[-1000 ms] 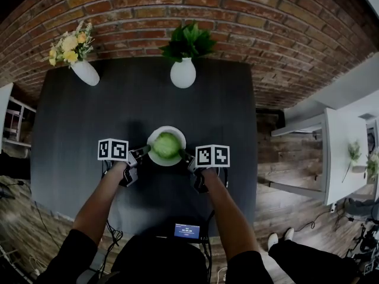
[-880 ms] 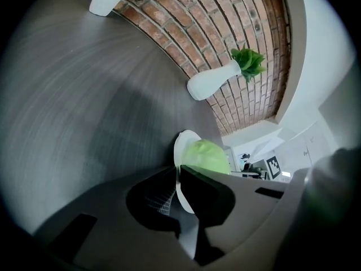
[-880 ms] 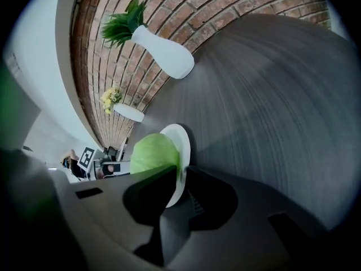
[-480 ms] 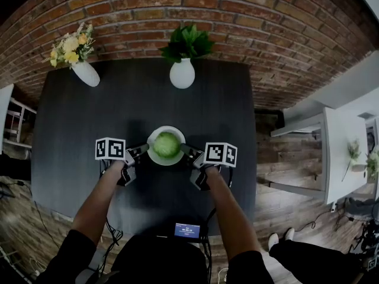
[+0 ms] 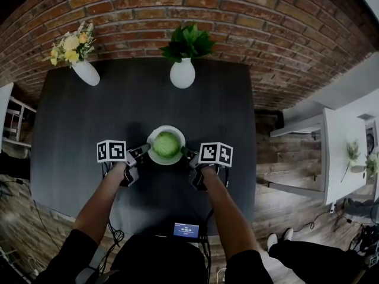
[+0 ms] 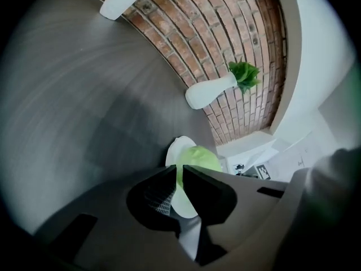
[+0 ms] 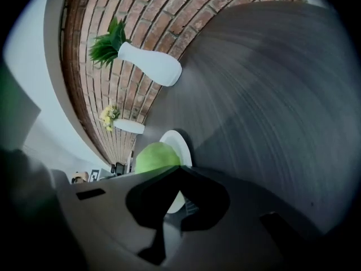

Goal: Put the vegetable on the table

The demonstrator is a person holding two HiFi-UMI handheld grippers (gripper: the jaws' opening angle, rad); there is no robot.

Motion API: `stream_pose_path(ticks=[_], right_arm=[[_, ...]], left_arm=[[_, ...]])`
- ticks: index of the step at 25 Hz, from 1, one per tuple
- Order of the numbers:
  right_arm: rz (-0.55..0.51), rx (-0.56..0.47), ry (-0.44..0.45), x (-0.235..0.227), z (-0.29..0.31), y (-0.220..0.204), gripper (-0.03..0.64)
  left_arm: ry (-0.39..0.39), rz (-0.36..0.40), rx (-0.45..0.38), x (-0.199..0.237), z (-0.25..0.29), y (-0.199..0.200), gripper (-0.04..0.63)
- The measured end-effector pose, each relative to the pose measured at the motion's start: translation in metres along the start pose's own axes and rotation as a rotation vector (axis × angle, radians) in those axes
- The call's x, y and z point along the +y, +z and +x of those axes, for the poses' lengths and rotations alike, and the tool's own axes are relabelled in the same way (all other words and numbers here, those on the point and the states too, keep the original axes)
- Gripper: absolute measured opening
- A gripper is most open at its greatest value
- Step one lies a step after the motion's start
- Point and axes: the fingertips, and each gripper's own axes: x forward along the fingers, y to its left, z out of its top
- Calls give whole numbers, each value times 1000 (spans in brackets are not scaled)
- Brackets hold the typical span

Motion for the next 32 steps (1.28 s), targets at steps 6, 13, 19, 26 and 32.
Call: stream_pose_path(ticks=[6, 13, 19, 26, 32], right_arm=[[-30, -9, -27, -5, 2, 1, 6], [-70, -8, 0, 8, -3, 3, 8], [-183, -63, 24, 12, -11, 22, 8], [-744, -182, -75, 70, -45, 19, 6], [-1056, -386, -40, 163, -90, -19, 6]], left_arm=[[60, 42, 27, 10, 3, 0, 5], [5, 57, 54, 0, -3, -2, 5], [-157, 172, 59, -28, 3, 1, 4], [-216, 616, 7, -93, -25, -14, 3], [-227, 924, -47, -153, -97, -55, 3]])
